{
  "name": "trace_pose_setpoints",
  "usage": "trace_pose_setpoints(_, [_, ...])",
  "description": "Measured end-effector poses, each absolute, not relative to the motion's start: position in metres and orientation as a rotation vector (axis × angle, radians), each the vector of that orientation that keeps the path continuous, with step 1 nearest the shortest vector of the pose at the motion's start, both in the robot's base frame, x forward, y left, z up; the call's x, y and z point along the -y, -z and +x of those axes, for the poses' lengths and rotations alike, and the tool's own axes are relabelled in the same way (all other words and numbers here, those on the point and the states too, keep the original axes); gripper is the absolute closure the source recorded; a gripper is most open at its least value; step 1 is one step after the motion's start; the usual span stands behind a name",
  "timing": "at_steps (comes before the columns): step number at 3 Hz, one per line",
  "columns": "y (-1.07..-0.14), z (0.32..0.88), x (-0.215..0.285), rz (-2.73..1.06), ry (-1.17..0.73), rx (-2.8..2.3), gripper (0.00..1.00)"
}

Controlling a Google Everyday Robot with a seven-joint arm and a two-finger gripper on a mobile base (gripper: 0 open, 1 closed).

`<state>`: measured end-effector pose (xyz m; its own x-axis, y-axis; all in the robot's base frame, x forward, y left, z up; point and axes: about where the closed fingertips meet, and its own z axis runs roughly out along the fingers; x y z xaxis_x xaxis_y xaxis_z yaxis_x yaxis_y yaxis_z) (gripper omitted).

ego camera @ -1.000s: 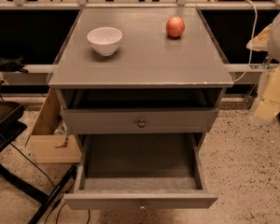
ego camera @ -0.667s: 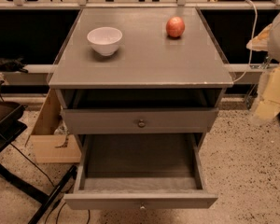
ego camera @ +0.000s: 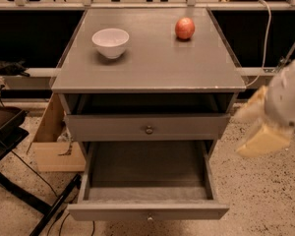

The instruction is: Close middle drawer

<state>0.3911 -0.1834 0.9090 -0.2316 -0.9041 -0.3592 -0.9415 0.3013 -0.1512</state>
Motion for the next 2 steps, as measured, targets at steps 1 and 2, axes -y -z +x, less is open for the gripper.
trace_pose_setpoints(1, [-0.881, 0.355, 0.154, -1.567, -0.21, -2.107, 0.66])
trace_pose_setpoints(2, [-0.825, 0.337, 0.127, -1.496, -0.296, -2.054, 0.89])
